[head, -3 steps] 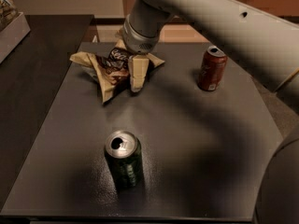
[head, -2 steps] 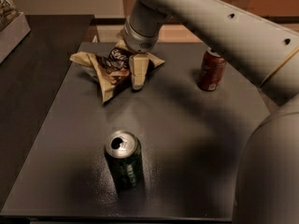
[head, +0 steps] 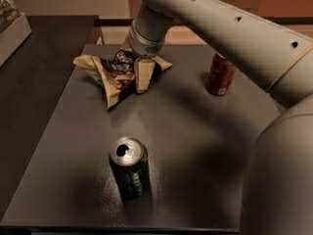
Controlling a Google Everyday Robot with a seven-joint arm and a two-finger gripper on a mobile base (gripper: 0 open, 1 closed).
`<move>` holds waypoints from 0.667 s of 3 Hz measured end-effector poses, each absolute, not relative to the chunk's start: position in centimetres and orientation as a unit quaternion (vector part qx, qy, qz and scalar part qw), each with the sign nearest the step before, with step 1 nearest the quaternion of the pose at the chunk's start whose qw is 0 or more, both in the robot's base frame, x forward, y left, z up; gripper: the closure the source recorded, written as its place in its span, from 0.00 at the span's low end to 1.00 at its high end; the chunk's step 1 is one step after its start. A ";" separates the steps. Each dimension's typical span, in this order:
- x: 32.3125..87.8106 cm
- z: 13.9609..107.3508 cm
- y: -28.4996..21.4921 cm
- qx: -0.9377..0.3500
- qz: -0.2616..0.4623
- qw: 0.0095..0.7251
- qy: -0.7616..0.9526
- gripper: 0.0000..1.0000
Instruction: Pick brown chip bag
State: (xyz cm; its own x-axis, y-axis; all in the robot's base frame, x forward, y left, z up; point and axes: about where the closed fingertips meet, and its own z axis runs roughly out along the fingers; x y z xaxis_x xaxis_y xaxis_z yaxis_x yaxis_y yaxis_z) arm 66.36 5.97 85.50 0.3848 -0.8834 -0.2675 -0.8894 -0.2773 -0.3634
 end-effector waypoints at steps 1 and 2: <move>66.5 85.3 5.7 -0.796 0.006 0.232 0.560 0.41; 66.5 85.1 5.5 -0.793 0.007 0.232 0.564 0.64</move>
Offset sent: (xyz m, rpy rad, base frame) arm 0.0027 -0.0097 -0.0024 0.0075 0.0033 -0.0384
